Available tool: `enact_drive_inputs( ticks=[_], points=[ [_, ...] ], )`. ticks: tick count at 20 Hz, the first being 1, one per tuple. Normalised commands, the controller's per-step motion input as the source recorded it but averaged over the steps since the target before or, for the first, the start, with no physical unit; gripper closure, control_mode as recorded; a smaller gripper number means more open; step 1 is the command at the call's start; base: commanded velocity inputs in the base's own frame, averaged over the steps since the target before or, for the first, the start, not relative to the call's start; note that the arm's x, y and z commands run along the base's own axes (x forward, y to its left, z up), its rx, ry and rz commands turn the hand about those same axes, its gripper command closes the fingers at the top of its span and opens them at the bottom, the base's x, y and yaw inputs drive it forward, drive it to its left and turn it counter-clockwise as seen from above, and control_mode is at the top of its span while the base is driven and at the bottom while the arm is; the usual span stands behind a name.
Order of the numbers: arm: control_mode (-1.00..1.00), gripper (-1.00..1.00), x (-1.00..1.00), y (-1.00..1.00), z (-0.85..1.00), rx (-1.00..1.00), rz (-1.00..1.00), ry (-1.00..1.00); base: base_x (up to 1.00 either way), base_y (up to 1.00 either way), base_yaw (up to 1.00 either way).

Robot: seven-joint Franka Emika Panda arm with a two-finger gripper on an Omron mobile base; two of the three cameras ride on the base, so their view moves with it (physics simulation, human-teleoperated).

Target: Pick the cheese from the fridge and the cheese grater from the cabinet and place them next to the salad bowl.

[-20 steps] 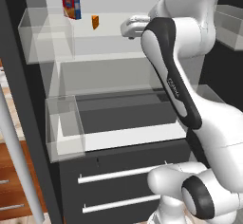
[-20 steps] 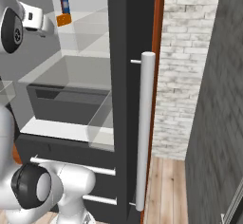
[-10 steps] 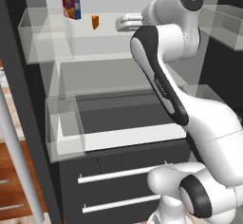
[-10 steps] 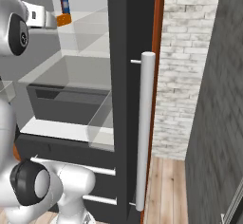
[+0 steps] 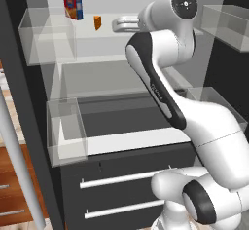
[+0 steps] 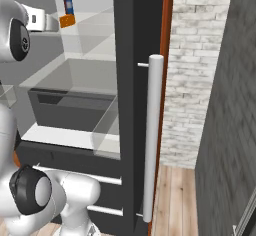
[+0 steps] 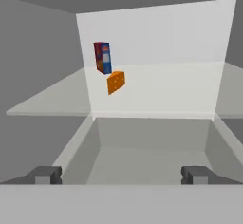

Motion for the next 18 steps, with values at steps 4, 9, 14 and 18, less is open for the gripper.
enact_drive_inputs(
  ticks=[4, 9, 14, 18],
  points=[
    [-1.0, -1.0, 0.08, 0.0, 0.0, 0.0, 0.08, 0.11, 0.0, 0.0, 0.0],
    [-1.0, -1.0, 0.12, 0.07, 0.0, 0.0, 0.15, 0.1, 0.0, 0.0, 0.0],
    [-1.0, -1.0, 0.33, 0.07, 0.0, 0.0, 0.07, 0.01, 0.0, 0.0, 0.0],
    [-1.0, -1.0, 0.41, 0.01, 0.0, 0.0, 0.0, 0.0, 0.0, 0.0, 0.0]
  ],
)
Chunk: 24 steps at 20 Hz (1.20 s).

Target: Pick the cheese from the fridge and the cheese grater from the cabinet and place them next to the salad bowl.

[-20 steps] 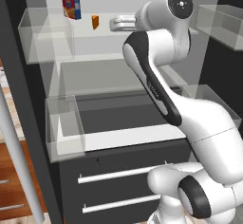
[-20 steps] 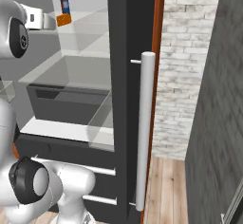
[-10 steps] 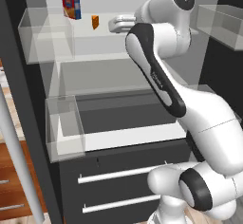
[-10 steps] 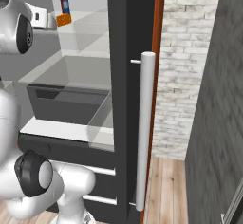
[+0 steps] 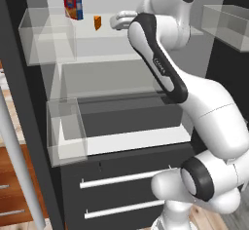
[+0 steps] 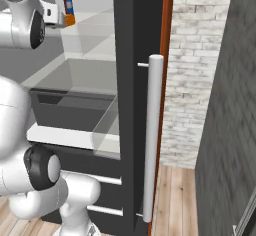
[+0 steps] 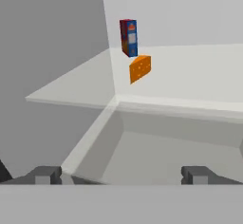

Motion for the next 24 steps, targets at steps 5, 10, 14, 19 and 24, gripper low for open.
enact_drive_inputs(
  ticks=[5, 10, 14, 19, 24],
  points=[
    [-1.0, -1.0, 0.49, 0.1, 0.0, 0.0, 0.0, 0.05, 0.0, 0.0, 0.0],
    [-1.0, -1.0, 0.53, 0.14, 0.0, -0.01, 0.0, 0.14, 0.0, 0.0, 0.0],
    [-1.0, -1.0, 0.49, 0.14, 0.0, -0.02, 0.0, 0.11, 0.0, 0.0, 0.0],
    [-1.0, -1.0, 0.35, 0.16, -0.01, 0.0, 0.0, 0.01, 0.0, 0.0, 0.0],
    [-1.0, -1.0, 0.35, 0.19, -0.2, -0.03, -0.01, 0.0, 0.0, 0.0, 0.0]
  ],
)
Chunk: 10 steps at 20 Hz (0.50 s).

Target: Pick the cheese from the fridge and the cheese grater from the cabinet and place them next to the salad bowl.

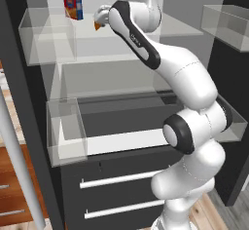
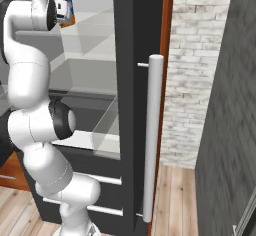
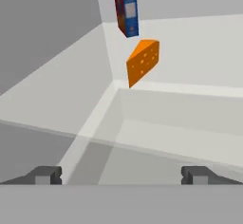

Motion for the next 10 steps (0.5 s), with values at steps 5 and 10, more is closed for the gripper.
enact_drive_inputs(
  ticks=[5, 10],
  points=[
    [-1.0, -1.0, 0.19, 0.16, -0.26, -0.01, 0.0, -0.07, 0.0, 0.0, 0.0],
    [-1.0, -1.0, 0.16, 0.05, -0.02, 0.0, 0.0, -0.1, 0.0, 0.0, 0.0]
  ],
)
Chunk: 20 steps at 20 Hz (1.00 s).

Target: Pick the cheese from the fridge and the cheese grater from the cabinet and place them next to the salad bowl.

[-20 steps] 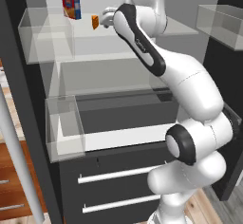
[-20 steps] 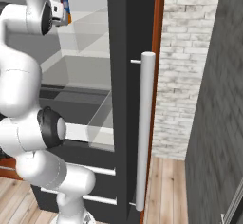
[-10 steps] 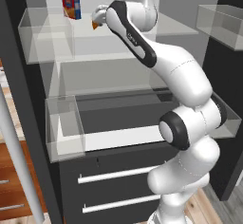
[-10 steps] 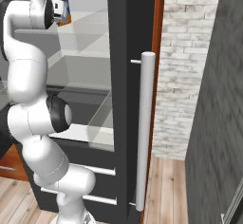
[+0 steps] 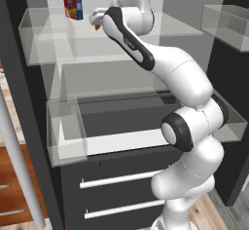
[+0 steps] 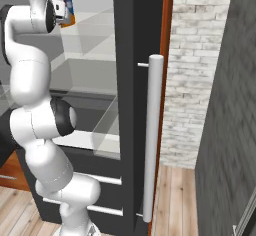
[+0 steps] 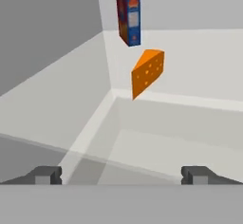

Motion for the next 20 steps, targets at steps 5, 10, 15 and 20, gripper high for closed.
enact_drive_inputs(
  ticks=[5, 10, 15, 20],
  points=[
    [-1.0, -1.0, 0.28, 0.0, -0.2, 0.0, -0.09, -0.09, 0.0, 0.0, 0.0],
    [-1.0, -1.0, 0.22, 0.0, -0.01, 0.0, -0.1, -0.05, 0.0, 0.0, 0.0],
    [-1.0, -1.0, 0.28, 0.0, 0.0, 0.0, -0.07, 0.0, 0.0, 0.0, 0.0],
    [-1.0, -1.0, 0.23, 0.02, 0.0, 0.0, -0.03, 0.0, 0.0, 0.0, 0.0]
  ],
)
